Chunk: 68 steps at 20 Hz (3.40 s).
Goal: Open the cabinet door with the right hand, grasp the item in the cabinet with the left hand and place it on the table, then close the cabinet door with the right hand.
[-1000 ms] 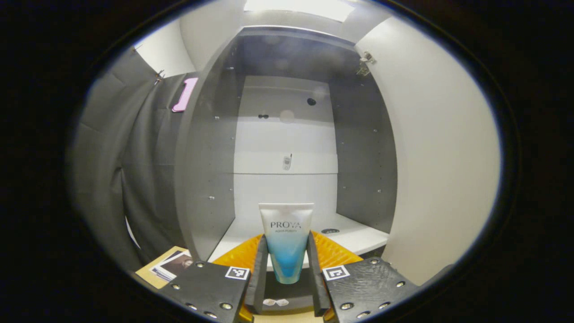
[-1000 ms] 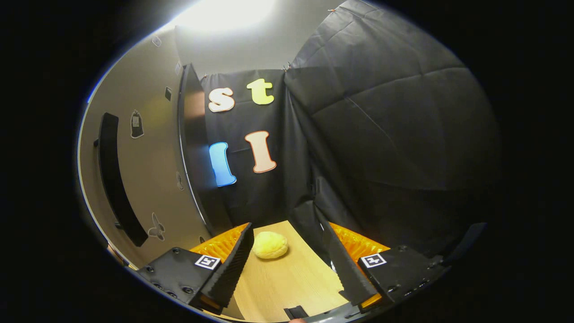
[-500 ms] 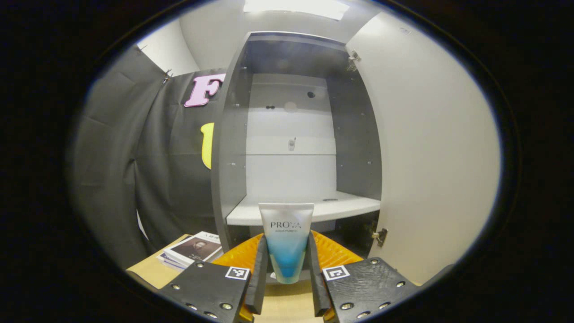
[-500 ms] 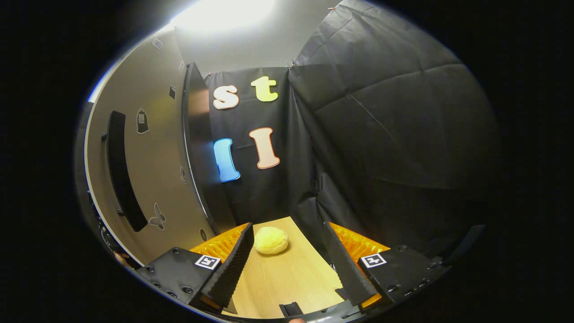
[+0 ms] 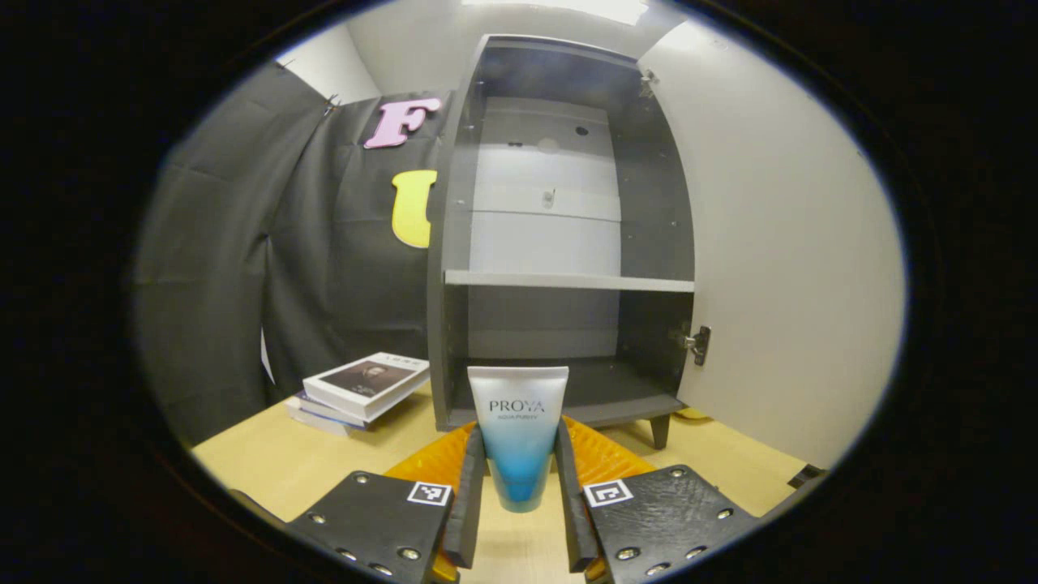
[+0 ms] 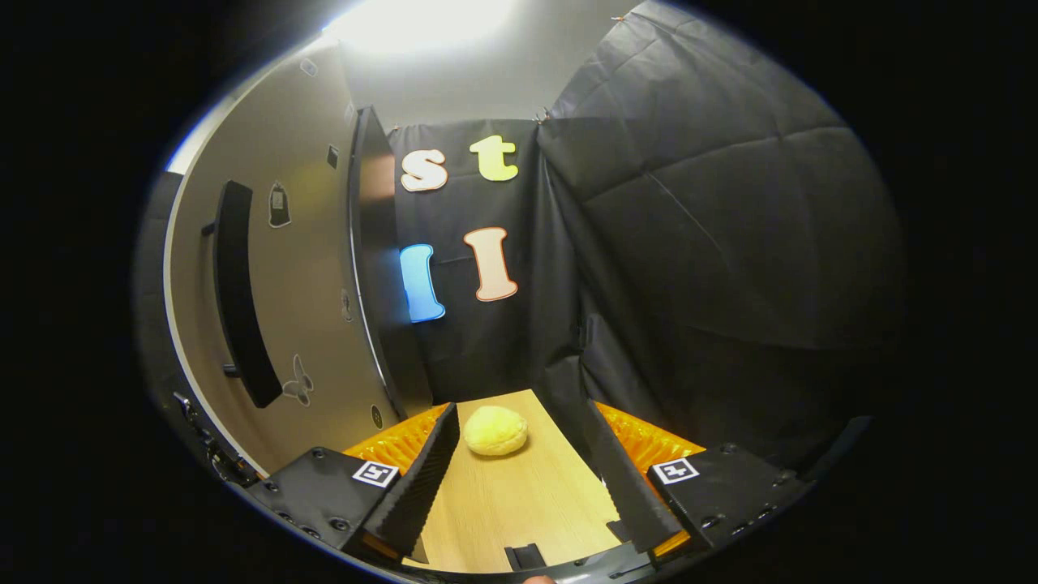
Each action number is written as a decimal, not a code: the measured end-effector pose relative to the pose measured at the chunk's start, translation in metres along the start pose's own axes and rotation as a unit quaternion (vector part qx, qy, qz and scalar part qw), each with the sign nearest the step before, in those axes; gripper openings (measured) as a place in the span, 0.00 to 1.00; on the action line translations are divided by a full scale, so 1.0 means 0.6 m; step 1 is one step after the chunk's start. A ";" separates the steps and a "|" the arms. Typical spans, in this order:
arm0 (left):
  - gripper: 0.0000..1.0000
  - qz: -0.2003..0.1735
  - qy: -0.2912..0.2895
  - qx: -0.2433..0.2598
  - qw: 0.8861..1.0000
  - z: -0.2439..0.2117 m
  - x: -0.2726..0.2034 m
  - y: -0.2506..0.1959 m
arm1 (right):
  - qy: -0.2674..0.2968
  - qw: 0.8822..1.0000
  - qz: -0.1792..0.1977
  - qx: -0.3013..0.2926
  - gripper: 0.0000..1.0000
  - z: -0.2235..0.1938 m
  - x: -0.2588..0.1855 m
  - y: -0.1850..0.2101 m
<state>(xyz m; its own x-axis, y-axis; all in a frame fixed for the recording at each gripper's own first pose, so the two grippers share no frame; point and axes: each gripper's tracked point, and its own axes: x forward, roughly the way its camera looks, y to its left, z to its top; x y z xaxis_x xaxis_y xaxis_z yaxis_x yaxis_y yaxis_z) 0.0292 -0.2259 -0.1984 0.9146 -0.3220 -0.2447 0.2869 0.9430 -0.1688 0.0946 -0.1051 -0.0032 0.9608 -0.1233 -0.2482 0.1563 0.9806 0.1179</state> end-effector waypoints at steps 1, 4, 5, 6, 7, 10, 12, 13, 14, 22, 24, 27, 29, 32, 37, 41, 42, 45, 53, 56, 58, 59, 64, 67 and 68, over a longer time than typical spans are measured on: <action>0.43 0.001 0.006 0.001 1.000 -0.020 -0.007 0.002 | 0.001 1.000 0.003 -0.002 0.92 0.000 0.000 0.003; 0.43 0.011 0.030 0.004 0.999 -0.084 -0.022 0.011 | 0.004 0.999 0.031 0.011 0.98 0.002 -0.002 0.024; 0.43 0.015 0.038 0.004 0.999 -0.104 -0.027 0.013 | 0.004 0.999 0.033 0.014 0.98 0.007 -0.003 0.025; 0.43 0.022 0.046 0.004 0.999 -0.121 -0.034 0.017 | 0.004 0.999 0.035 0.016 0.95 0.008 -0.002 0.025; 0.43 0.027 0.052 0.004 0.998 -0.137 -0.045 0.022 | 0.004 0.999 0.039 0.017 0.98 0.009 -0.001 0.029; 0.43 0.042 0.062 0.001 0.997 -0.170 -0.061 0.044 | 0.008 0.999 0.046 0.014 0.98 0.010 -0.006 0.035; 0.45 0.053 0.067 0.002 0.996 -0.186 -0.074 0.061 | 0.005 0.999 0.048 0.014 0.98 0.014 -0.009 0.035; 0.43 0.059 0.071 0.004 0.996 -0.196 -0.078 0.067 | 0.005 0.999 0.049 0.016 0.98 0.013 -0.010 0.037; 0.45 0.062 0.075 0.004 0.995 -0.205 -0.081 0.072 | 0.007 0.999 0.050 0.018 0.98 0.010 -0.011 0.038; 0.48 0.081 0.073 0.009 0.994 -0.222 -0.090 0.069 | 0.010 0.998 0.052 0.033 0.98 0.011 -0.006 0.036; 0.53 0.082 0.075 0.007 0.994 -0.220 -0.093 0.068 | 0.011 0.998 0.054 0.033 0.98 0.008 -0.004 0.039; 0.58 0.080 0.078 0.012 0.994 -0.215 -0.098 0.068 | 0.016 0.998 0.056 0.037 0.92 0.002 0.006 0.040; 0.75 0.081 0.077 0.019 0.994 -0.205 -0.099 0.065 | 0.018 0.997 0.056 0.040 0.92 -0.001 0.012 0.039; 0.84 0.079 0.082 0.026 0.993 -0.189 -0.102 0.059 | 0.018 0.997 0.056 0.044 0.92 -0.002 0.019 0.039; 0.84 0.085 0.054 0.024 0.995 -0.071 -0.123 0.047 | 0.017 0.996 0.071 0.050 0.92 0.022 0.027 0.038; 0.84 0.093 -0.004 0.022 0.995 0.077 -0.152 0.044 | 0.007 0.996 0.085 0.041 0.92 0.061 0.020 0.043; 0.84 0.097 -0.007 0.025 0.995 0.105 -0.158 0.049 | 0.007 0.995 0.089 0.037 0.92 0.068 0.014 0.052; 0.84 0.099 -0.030 0.022 0.994 0.177 -0.172 0.068 | -0.008 0.994 0.106 0.010 0.92 0.098 -0.007 0.089; 0.84 0.092 -0.065 0.020 0.993 0.237 -0.194 0.207 | -0.060 0.989 0.057 -0.119 0.92 0.127 -0.072 0.151; 0.84 0.083 -0.046 0.018 0.995 0.215 -0.196 0.255 | -0.057 0.992 0.044 -0.099 0.89 0.111 -0.085 0.187; 0.84 0.074 -0.039 0.009 0.996 0.206 -0.195 0.281 | -0.058 0.994 0.044 -0.077 0.92 0.106 -0.095 0.216; 0.84 0.072 -0.033 0.005 0.997 0.199 -0.193 0.297 | -0.059 0.995 0.042 -0.072 0.92 0.102 -0.100 0.231; 0.84 0.055 -0.028 0.001 0.998 0.201 -0.189 0.347 | -0.069 0.993 0.051 -0.082 0.89 0.091 -0.113 0.315; 0.84 0.050 -0.029 0.000 0.998 0.197 -0.198 0.371 | -0.071 0.992 0.068 -0.079 0.89 0.085 -0.109 0.370; 0.84 0.049 -0.029 -0.002 0.998 0.196 -0.202 0.378 | -0.070 0.992 0.072 -0.077 0.89 0.081 -0.107 0.386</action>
<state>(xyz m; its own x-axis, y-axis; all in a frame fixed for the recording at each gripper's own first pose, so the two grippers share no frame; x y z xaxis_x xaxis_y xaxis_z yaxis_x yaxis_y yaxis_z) 0.0167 0.0371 -0.0950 0.9531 -0.2226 -0.2052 0.1940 0.9694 -0.1503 0.0805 0.1223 0.0868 0.9948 0.0095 -0.1016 -0.0105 0.9999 -0.0085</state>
